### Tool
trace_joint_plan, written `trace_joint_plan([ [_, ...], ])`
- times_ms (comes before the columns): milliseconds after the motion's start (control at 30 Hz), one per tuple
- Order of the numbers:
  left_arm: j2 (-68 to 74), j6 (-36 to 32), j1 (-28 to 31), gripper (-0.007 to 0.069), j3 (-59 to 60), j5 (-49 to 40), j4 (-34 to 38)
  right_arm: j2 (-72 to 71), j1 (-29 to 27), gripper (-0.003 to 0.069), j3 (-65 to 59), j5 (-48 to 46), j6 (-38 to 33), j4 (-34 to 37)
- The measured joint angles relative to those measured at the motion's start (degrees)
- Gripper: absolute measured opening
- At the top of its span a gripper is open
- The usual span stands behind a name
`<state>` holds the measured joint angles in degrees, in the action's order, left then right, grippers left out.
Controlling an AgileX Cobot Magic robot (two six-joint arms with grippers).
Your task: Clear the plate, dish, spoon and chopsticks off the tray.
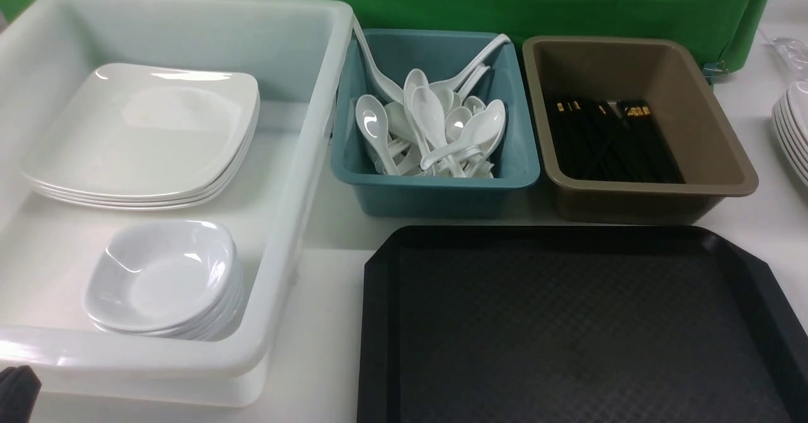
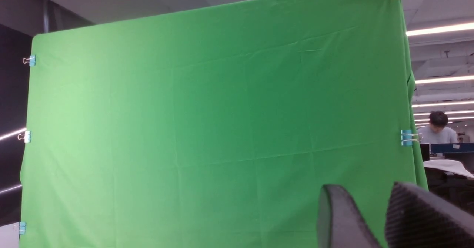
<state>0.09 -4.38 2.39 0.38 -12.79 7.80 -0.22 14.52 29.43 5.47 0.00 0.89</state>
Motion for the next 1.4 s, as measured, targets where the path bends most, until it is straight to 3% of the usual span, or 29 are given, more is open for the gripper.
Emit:
trace_joint_plan([
  [167, 0.0, 0.0, 0.0, 0.0013, 0.0, 0.0, 0.0, 0.0, -0.2, 0.0237, 0.0, -0.4, -1.0, 0.0],
  [367, 0.0, 0.0, 0.0, 0.0013, 0.0, -0.1, 0.0, 0.0, -4.2, 0.0237, -0.8, -7.2, -9.7, 0.0],
  [567, 0.0, -0.1, 0.0, 0.0013, 0.0, -0.1, 0.0, 0.2, -10.2, 0.0237, -11.8, -13.8, -15.9, 0.0],
  [800, 0.0, -0.1, 0.0, 0.0013, 0.0, -0.1, 0.1, 0.2, -14.2, 0.0241, -29.1, -18.1, -16.1, -0.1],
  [1400, 0.0, -0.1, 0.0, 0.0013, 0.0, -0.2, 0.4, 0.2, -13.8, 0.0242, -29.9, -20.5, -15.9, -0.4],
])
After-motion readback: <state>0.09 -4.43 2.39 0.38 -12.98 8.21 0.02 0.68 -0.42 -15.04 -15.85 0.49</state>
